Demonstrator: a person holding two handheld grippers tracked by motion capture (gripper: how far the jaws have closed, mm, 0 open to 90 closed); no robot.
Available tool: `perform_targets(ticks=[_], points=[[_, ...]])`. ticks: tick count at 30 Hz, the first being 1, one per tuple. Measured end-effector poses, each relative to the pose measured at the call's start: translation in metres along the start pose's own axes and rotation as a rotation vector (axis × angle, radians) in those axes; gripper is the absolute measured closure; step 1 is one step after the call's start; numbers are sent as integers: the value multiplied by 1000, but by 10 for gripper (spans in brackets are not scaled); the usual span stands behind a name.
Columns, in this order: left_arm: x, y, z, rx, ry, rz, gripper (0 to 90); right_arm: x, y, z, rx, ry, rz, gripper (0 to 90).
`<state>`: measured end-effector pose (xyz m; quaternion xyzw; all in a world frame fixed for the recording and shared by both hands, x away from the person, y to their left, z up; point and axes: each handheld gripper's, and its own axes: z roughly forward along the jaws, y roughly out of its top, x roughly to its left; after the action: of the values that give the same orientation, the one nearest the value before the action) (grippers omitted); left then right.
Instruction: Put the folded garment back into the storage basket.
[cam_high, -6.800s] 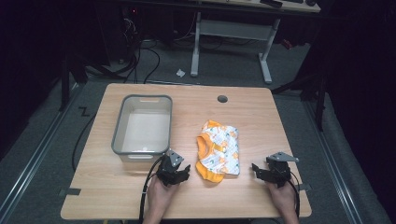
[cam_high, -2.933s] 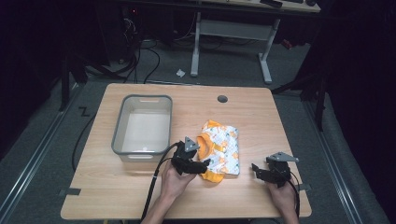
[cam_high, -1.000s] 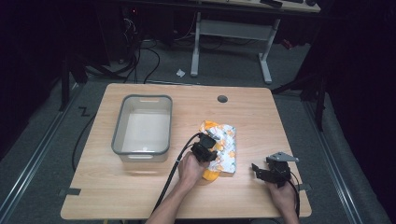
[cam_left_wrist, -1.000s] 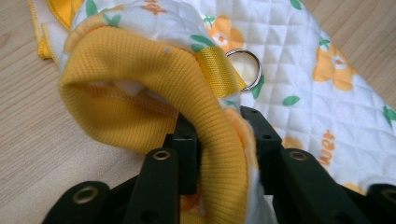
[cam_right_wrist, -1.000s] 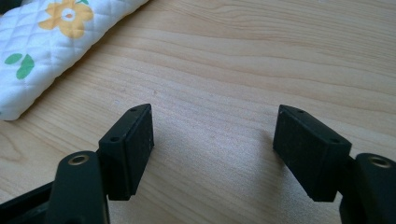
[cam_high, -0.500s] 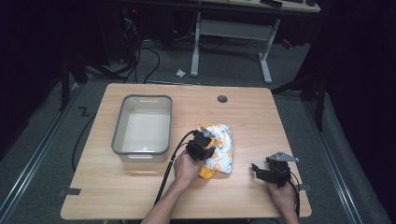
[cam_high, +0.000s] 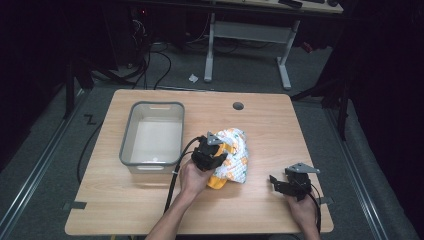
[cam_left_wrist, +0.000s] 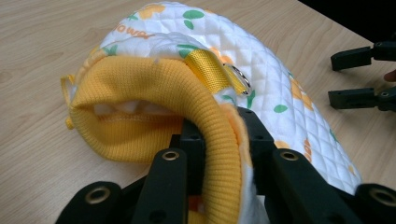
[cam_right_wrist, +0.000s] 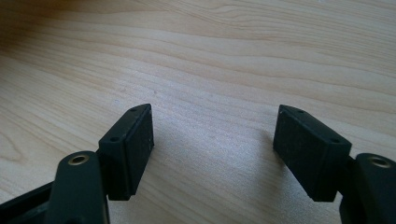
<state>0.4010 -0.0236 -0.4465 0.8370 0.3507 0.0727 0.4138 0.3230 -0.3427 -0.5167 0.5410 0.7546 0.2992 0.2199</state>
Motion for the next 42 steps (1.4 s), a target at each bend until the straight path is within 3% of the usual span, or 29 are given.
perform_targets(ticks=[16,19,27,33,42], points=[[14,7,-38,-77,-7,-16,748,0,0,0,0,-1,0,293],[18,8,-44,-94,-32,-39,748,0,0,0,0,0,0,293],[25,11,-62,-132,-41,-50,748,0,0,0,0,0,0,292],[33,13,-84,-155,-25,-50,748,0,0,0,0,0,0,293],[46,12,-104,-183,-15,-69,748,0,0,0,0,-1,1,293]])
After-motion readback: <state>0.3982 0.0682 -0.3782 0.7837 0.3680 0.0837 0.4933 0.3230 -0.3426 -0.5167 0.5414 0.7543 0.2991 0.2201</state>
